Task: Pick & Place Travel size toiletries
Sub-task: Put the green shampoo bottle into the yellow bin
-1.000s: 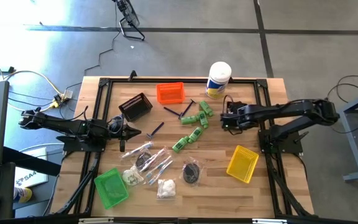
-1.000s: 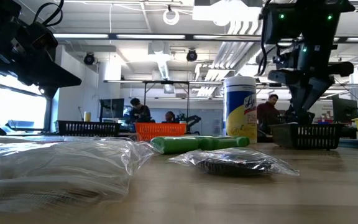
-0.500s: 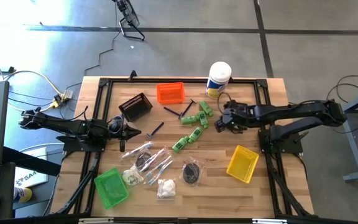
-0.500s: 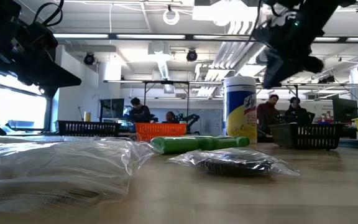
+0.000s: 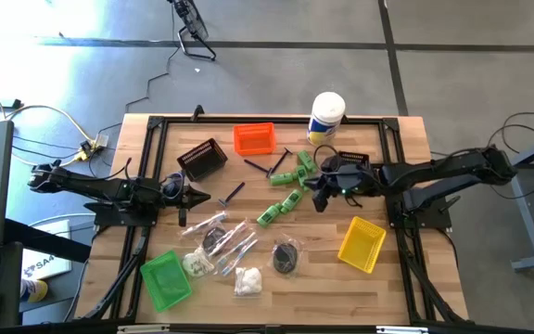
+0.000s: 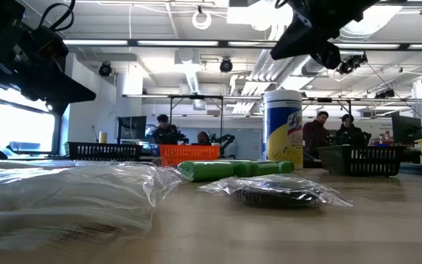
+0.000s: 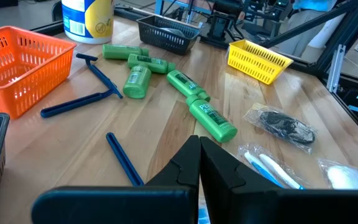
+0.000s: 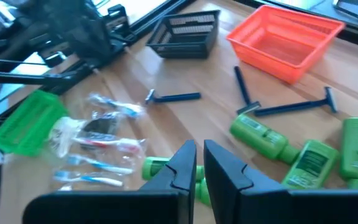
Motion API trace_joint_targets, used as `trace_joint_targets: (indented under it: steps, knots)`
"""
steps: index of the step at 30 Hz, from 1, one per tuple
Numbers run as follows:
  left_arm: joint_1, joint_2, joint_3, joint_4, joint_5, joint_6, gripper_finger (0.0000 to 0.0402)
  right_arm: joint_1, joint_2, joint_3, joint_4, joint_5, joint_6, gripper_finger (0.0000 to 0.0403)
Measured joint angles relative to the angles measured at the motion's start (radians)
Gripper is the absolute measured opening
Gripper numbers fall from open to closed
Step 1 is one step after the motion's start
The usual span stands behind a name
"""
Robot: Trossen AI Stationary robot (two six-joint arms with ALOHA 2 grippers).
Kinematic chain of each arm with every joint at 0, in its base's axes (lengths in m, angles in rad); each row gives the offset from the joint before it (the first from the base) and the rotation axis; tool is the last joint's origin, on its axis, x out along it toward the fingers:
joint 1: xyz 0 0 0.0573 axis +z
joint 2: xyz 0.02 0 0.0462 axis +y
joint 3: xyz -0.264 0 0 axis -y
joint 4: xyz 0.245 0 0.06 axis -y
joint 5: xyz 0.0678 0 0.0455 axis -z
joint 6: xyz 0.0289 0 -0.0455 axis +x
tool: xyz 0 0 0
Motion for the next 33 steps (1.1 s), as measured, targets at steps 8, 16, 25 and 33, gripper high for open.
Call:
trace_joint_targets:
  steps: [8, 16, 25, 33]
  knots:
    - [0.0, 0.0, 0.0, 0.001, 0.0, 0.0, 0.0003, 0.037, 0.001, 0.0, 0.002, 0.0, 0.0, 0.0023]
    - [0.0, 0.0, 0.0, 0.001, 0.0, 0.0, 0.0003, 0.088, 0.001, 0.0, 0.013, -0.011, -0.023, 0.0023]
    - [0.0, 0.0, 0.0, 0.001, 0.0, 0.0, 0.0003, 0.107, 0.001, 0.0, 0.013, 0.007, -0.027, 0.0023]
    - [0.0, 0.0, 0.0, 0.001, 0.015, -0.005, 0.0003, 0.107, 0.001, -0.001, 0.013, -0.023, -0.065, 0.0023]
